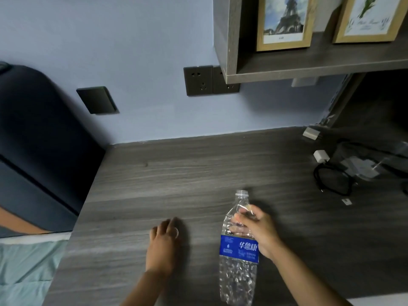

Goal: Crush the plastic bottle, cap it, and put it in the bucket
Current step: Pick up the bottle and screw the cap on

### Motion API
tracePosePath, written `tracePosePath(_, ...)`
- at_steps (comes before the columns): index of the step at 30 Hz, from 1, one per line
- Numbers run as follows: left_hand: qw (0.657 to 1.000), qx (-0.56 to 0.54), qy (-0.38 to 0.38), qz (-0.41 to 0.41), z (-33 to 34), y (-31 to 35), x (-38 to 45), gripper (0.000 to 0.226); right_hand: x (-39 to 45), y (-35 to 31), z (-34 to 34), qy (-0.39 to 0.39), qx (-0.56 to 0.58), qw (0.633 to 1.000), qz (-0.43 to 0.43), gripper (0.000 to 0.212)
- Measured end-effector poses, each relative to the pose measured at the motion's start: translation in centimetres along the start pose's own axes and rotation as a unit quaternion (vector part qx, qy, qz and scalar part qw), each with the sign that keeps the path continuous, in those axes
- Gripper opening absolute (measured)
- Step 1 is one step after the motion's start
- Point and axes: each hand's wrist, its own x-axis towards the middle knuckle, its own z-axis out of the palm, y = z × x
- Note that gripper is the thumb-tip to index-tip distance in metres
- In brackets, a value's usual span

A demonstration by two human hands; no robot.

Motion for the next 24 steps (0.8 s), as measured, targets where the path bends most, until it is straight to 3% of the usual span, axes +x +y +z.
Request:
tracePosePath(6, 0.992, -0.119, 0.041, 0.027, -1.1, 0.9, -0.3, 0.009, -0.6, -0.9, 0.2, -0.066, -0.125, 0.99, -0.027, 0.02)
tracePosePath(8, 0.981, -0.184, 0.043, 0.035, -1.8, 2.3, -0.6, 0.01, -0.8, -1.5, 0.4, -0.086, -0.175, 0.98, -0.035, 0.023)
tracePosePath(13, 0.92, -0.385, -0.052, 0.043, -5.2, 5.6, -1.0, 0.011, -1.4, -2.7, 1.1, -0.144, -0.315, 0.936, -0.066, 0.031)
tracePosePath(15, 0.902, -0.421, -0.077, 0.058, -6.4, 6.3, -1.0, 0.012, -1.7, -3.1, 1.5, -0.165, -0.372, 0.909, -0.086, 0.032)
tracePosePath(19, 0.863, -0.497, -0.091, -0.015, -7.4, 6.3, -1.1, 0.037, -2.5, -3.4, 2.0, -0.177, -0.434, 0.875, -0.12, 0.019)
tracePosePath(24, 0.832, -0.541, -0.12, -0.012, -8.3, 5.9, -1.7, 0.025, -3.4, -4.3, 2.3, -0.154, -0.544, 0.802, -0.194, 0.024)
